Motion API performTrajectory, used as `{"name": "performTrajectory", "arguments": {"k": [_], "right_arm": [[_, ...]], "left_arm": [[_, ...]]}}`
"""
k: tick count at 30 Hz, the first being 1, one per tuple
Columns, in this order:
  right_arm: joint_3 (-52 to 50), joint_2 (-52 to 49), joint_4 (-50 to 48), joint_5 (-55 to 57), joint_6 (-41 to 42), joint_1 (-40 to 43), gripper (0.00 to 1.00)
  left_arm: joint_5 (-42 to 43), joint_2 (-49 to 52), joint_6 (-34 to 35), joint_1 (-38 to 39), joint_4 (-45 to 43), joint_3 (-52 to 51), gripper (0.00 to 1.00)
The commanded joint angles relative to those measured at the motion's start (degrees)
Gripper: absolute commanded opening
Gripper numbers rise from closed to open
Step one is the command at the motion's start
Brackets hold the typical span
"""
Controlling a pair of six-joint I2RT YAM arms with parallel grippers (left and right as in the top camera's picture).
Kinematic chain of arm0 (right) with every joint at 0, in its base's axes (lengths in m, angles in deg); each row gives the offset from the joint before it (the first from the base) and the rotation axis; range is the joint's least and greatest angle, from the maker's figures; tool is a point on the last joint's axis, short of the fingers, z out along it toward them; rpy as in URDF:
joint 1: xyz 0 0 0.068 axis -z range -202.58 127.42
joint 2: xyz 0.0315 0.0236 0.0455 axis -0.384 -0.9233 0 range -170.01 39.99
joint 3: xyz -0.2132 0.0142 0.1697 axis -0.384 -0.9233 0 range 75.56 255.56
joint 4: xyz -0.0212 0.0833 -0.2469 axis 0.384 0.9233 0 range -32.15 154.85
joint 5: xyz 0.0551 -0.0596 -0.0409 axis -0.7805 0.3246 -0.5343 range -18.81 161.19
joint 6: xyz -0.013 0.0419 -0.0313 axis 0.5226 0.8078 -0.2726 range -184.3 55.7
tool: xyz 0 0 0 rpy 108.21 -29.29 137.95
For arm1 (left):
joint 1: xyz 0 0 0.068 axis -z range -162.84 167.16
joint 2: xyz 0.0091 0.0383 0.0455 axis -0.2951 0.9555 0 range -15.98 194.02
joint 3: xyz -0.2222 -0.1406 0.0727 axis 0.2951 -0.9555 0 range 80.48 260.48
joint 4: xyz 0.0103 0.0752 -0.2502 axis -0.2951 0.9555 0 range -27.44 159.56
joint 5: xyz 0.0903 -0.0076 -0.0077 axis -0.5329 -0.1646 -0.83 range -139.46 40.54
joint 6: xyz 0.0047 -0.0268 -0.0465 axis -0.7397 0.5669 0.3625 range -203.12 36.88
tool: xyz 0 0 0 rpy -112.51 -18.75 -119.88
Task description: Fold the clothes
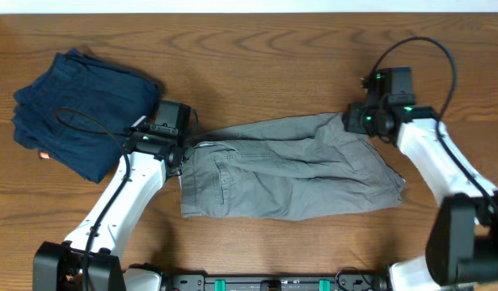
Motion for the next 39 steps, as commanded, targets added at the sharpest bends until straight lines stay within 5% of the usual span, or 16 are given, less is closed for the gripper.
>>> {"name": "performTrajectory", "arguments": {"k": [1,9,14,15,21,32,39], "right_arm": [[0.8,-4.7,-2.4,-0.3,2.9,-1.7,0.53],[0.8,-11.0,-8.7,-0.3,10.5,-3.1,0.53],[0.8,-10.9,-8.5,-0.1,10.6,-3.2,0.04],[0.8,-10.8,-8.3,-0.1,10.5,-3.2,0.01],[0.8,-8.9,-7.3,-0.1,10.5,-2.8,0.01],[0.8,9.9,-0.2,14.8,10.5,2.4,0.01],[0.8,8.1,1.9,16.0,10.1,3.6,0.01]], "left_arm": [[-1.3,-0.1,0.3,-0.2,0.3,-0.5,0.06],[-0.2,-0.1,0.3,-0.2,0.6,-0.5,0.06],[-0.2,-0.1,0.3,-0.2,0.7,-0.5,0.06],[-0.2,-0.1,0.3,-0.2,0.7,-0.5,0.06],[-0.2,-0.1,0.3,-0.2,0.8,-0.5,0.06],[-0.2,-0.1,0.3,-0.2,-1.7,-0.5,0.06],[-0.3,0.8,0.3,-0.2,-5.0,-0.5,0.06]]}}
